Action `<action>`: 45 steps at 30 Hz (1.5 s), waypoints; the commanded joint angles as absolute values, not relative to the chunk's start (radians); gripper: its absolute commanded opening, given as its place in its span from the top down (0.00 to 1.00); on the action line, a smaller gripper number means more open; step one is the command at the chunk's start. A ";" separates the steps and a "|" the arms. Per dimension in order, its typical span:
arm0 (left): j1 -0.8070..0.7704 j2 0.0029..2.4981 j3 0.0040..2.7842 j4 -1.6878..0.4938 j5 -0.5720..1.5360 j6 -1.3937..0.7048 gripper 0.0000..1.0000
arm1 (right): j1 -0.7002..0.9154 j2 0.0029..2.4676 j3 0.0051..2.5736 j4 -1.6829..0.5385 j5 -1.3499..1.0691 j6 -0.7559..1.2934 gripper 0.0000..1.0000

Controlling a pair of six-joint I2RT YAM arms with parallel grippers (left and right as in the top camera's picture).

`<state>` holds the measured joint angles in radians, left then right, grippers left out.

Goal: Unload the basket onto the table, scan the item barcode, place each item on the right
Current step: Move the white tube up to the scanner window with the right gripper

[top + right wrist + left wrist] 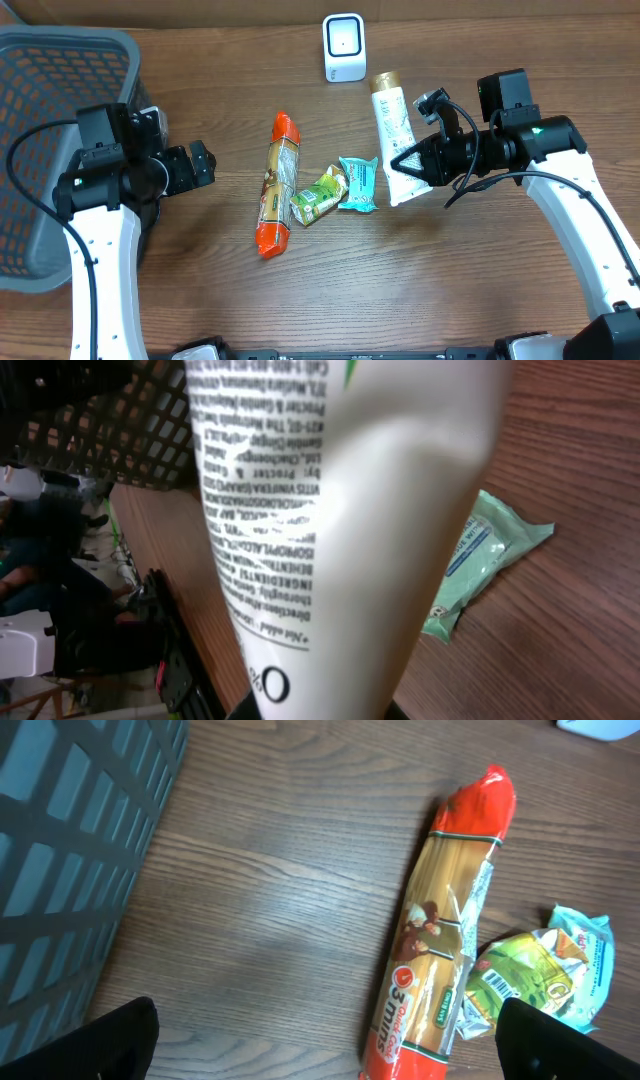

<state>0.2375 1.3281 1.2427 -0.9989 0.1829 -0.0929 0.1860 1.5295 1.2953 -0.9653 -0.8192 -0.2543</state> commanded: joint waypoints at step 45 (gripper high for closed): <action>0.220 1.394 1.261 -1.017 0.210 0.315 0.00 | 0.196 1.493 1.325 -0.955 -0.852 -0.217 0.96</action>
